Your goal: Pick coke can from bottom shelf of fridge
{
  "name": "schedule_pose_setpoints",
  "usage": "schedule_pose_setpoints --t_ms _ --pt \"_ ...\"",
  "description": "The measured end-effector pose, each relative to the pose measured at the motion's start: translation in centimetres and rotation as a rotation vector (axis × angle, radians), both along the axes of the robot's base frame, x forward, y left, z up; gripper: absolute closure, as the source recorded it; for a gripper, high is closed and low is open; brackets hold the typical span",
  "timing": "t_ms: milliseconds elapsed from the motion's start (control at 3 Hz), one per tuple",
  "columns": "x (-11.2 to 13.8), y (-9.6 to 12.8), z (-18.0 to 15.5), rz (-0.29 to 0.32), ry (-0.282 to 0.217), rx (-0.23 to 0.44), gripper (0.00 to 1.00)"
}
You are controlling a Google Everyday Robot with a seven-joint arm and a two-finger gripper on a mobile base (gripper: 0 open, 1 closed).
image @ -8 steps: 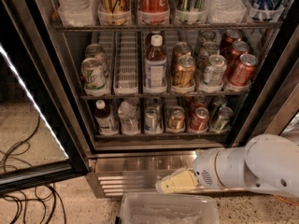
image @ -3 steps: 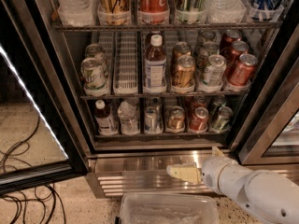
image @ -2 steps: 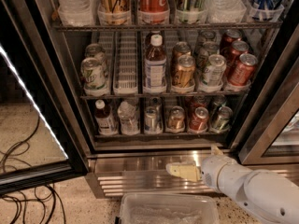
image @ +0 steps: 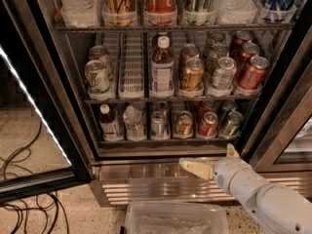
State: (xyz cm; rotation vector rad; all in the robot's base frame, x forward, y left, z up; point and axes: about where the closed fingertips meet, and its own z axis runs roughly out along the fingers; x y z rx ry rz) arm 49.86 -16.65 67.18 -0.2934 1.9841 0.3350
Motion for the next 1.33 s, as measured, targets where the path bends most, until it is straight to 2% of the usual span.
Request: schedule_pose_setpoints --t_ms 333,667,1000,1333 --pt "2.0 -1.1 -0.4 -0.052 -0.051 -0.001 0.00" --pt "2.4 -0.7 -1.0 -0.042 -0.049 0.003 0.00" --pt "4.6 0.1 -2.6 -0.058 -0.088 0.025 0.00" --pt "7.2 0.1 -5.2 -0.120 -0.148 0.021 0.00"
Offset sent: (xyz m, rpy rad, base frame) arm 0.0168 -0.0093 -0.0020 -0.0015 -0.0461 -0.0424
